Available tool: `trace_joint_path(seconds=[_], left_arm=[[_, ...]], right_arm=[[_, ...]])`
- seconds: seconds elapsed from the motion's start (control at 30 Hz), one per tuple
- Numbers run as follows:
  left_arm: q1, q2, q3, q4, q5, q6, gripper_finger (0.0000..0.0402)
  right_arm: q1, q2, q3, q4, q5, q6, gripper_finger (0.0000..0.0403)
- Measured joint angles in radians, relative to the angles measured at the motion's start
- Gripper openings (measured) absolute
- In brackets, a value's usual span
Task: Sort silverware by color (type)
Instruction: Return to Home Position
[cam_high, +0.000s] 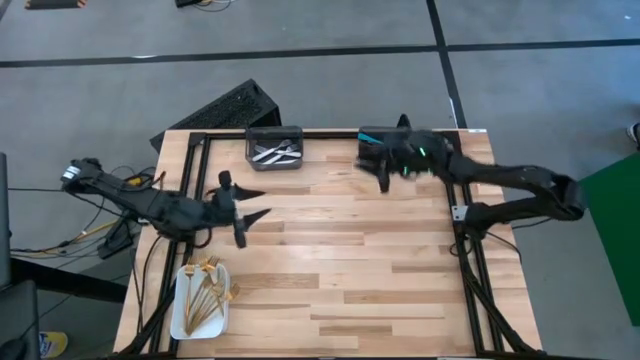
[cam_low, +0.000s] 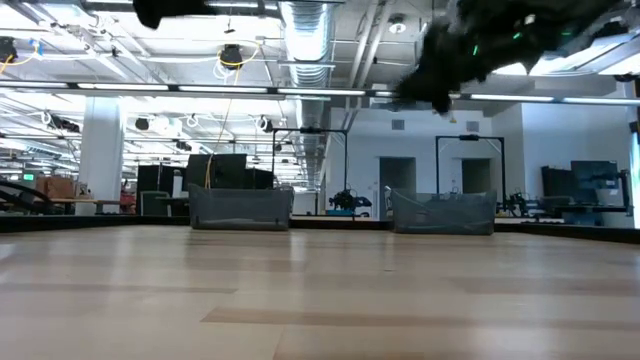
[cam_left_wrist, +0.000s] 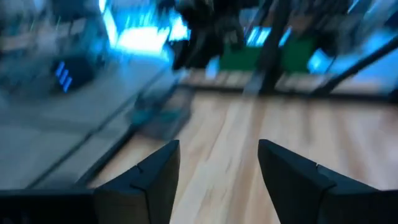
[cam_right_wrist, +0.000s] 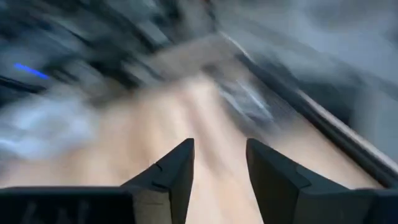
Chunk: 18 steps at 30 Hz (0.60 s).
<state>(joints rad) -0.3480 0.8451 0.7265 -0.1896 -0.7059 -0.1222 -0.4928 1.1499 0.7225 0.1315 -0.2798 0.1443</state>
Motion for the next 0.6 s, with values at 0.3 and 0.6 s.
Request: trace_joint_path(seconds=[0.3, 0.6], left_arm=[[-0.033, -0.181, -0.331, 0.519, 0.01, 0.168, 0.018], [0.0, -0.434, -0.357, 0.413, 0.014, 0.224, 0.0149]], right_arm=[[0.374, -0.162, -0.242, 0.388, 0.229, 0.057, 0.0137], [0.505, -0.473, -0.253, 0.124, 0.309, -0.018, 0.0121]])
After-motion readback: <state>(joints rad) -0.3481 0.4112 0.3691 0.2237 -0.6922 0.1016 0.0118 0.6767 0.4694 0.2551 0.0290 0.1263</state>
